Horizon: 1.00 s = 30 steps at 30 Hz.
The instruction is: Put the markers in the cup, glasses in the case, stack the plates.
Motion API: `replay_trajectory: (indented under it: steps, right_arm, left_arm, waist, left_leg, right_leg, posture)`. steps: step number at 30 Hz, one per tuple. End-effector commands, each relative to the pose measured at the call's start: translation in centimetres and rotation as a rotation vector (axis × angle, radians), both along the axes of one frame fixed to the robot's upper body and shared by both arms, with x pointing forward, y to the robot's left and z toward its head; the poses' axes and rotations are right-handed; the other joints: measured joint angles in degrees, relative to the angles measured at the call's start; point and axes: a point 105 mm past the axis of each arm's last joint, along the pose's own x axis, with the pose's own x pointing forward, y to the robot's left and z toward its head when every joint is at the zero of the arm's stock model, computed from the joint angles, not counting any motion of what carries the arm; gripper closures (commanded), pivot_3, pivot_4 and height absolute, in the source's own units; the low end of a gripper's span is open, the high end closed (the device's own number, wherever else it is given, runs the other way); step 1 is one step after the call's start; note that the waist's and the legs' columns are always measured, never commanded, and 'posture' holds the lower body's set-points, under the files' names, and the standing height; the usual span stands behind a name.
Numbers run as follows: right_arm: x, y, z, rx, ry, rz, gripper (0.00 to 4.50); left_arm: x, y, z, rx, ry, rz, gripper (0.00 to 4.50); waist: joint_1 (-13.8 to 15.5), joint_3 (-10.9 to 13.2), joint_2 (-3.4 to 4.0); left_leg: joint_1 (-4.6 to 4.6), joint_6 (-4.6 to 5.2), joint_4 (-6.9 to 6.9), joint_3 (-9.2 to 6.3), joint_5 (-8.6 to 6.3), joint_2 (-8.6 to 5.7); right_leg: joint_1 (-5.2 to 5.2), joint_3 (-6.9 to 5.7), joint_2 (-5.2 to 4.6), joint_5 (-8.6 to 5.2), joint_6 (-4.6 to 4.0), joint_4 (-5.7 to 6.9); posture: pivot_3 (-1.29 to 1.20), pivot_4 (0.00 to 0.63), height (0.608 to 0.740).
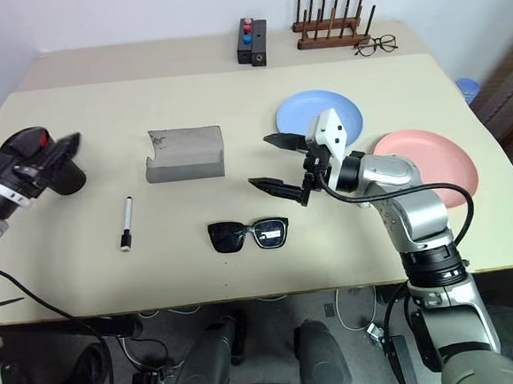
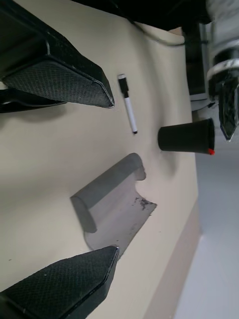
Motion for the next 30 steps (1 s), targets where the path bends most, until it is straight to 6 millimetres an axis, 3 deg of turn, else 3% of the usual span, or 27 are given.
replay_trajectory:
  steps: [1,3,6,9,15,18,26,30]
  right_arm:
    - [-0.3,-1.1,0.9,-0.008,-0.039,0.024,0.0]
    - [0.0,-1.4,0.8,-0.019,-0.042,0.016,0.0]
    - [0.2,-1.0,0.7,-0.01,-0.043,0.015,0.0]
    - [0.0,-0.5,0.3,-0.007,-0.042,0.024,0.0]
    - [0.1,-0.1,0.2,0.007,-0.042,0.026,0.0]
    - [0.1,0.0,0.1,0.008,-0.044,0.017,0.0]
    - [-0.3,-0.4,-0.7,0.011,-0.03,-0.019,0.0]
    - [-0.2,-0.4,-0.9,0.0,-0.034,-0.031,0.0]
  left_arm:
    - [-0.5,-2.2,-0.4,-0.002,0.126,0.04,0.06]
    - [-0.4,-2.6,-0.9,-0.043,0.187,0.101,0.06]
    - [0.2,-1.0,-2.8,-0.008,0.301,0.298,0.06]
    - [0.9,0.0,-4.4,-0.05,0.425,0.378,0.06]
    - [1.3,-2.3,-6.8,-0.053,0.705,0.243,0.06]
    - [1.4,-3.4,-7.0,-0.05,0.757,0.188,0.06]
    - [1.3,-2.7,-8.3,-0.042,0.825,0.223,0.06]
    - [2.1,-2.3,-7.8,-0.049,0.82,0.245,0.06]
  waist:
    - [0.0,0.0,0.0]
    - [0.1,0.0,-0.01]
    - [-0.1,0.0,-0.02]
    - [0.1,0.0,-0.03]
    - [0.3,0.0,-0.04]
    - [0.2,0.0,-0.05]
    - [0.1,0.0,-0.05]
    - [0.2,0.0,-0.05]
  left_leg:
    - [0.02,0.0,0.0,0.0,0.0,0.01]
    - [0.02,0.0,0.0,-0.02,0.0,0.01]
    - [0.02,0.0,0.01,-0.02,0.0,0.01]
    - [0.02,0.0,0.03,-0.01,0.01,0.01]
    - [0.02,-0.01,0.11,0.01,0.01,-0.01]
    - [0.02,-0.01,0.11,0.0,0.02,-0.03]
    - [0.01,-0.05,0.07,0.02,0.03,-0.01]
    - [0.03,-0.06,0.08,0.02,0.03,-0.01]
  right_leg:
    - [0.01,0.0,0.01,0.0,0.0,0.0]
    - [0.01,-0.01,0.03,0.0,0.0,0.0]
    - [0.0,-0.05,0.08,0.0,0.0,0.02]
    - [-0.01,-0.05,0.13,0.0,0.01,0.08]
    - [0.02,-0.09,0.25,0.01,0.02,0.11]
    - [0.03,-0.1,0.25,0.01,0.04,0.11]
    - [-0.02,-0.06,0.2,0.01,0.04,0.11]
    - [0.0,-0.06,0.16,0.01,0.04,0.11]
  posture:
    - [0.0,0.15,0.735]
    - [0.0,0.15,0.735]
    - [0.0,0.15,0.735]
    - [0.0,0.15,0.735]
    - [0.0,0.15,0.735]
    - [0.0,0.15,0.735]
    - [0.0,0.15,0.735]
    - [0.0,0.15,0.735]
